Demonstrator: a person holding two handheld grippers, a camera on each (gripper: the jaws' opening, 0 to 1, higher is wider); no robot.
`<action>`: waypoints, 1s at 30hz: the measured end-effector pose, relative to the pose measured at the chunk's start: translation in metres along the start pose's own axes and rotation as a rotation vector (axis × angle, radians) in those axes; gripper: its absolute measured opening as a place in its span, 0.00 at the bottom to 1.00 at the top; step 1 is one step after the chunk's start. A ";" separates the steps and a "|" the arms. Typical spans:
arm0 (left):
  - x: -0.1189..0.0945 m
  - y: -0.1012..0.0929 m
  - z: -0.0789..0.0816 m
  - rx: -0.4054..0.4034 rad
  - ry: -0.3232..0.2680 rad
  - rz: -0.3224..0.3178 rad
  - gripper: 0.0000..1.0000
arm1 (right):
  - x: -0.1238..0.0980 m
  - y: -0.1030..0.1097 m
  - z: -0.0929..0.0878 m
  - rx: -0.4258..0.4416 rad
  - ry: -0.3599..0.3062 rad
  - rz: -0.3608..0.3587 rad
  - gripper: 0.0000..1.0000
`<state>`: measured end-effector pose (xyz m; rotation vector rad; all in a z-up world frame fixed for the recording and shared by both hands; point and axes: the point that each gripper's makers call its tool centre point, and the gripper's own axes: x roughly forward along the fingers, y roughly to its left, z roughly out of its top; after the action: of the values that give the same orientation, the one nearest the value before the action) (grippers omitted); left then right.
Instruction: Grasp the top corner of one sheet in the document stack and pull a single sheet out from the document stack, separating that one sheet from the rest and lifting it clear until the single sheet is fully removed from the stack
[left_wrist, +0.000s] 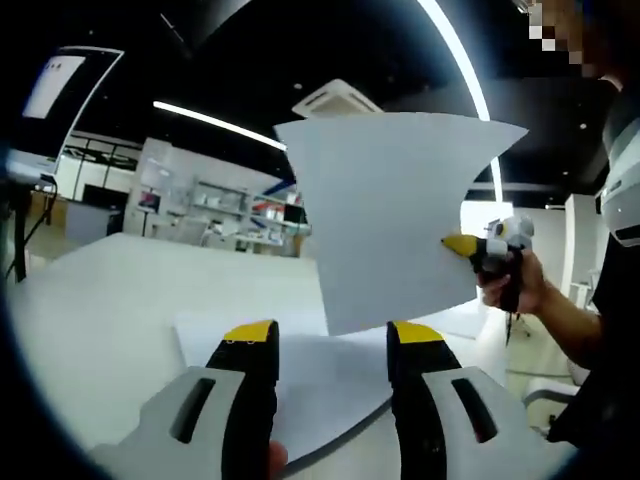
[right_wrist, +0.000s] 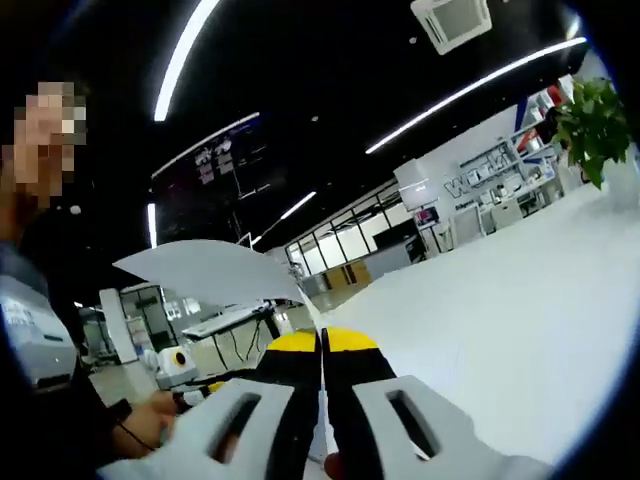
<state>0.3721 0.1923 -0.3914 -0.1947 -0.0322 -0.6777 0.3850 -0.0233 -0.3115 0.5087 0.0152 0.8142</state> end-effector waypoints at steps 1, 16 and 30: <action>0.000 0.000 0.000 -0.001 0.000 0.000 0.43 | -0.002 -0.001 0.001 0.043 -0.001 0.008 0.02; 0.000 0.000 -0.002 -0.016 0.000 -0.012 0.43 | -0.023 -0.059 -0.003 0.471 -0.047 -0.133 0.02; -0.002 0.000 0.000 -0.014 -0.008 -0.008 0.43 | -0.031 -0.049 0.014 0.504 -0.053 -0.077 0.02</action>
<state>0.3707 0.1931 -0.3912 -0.2103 -0.0359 -0.6850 0.4002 -0.0790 -0.3261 0.9985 0.1940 0.7198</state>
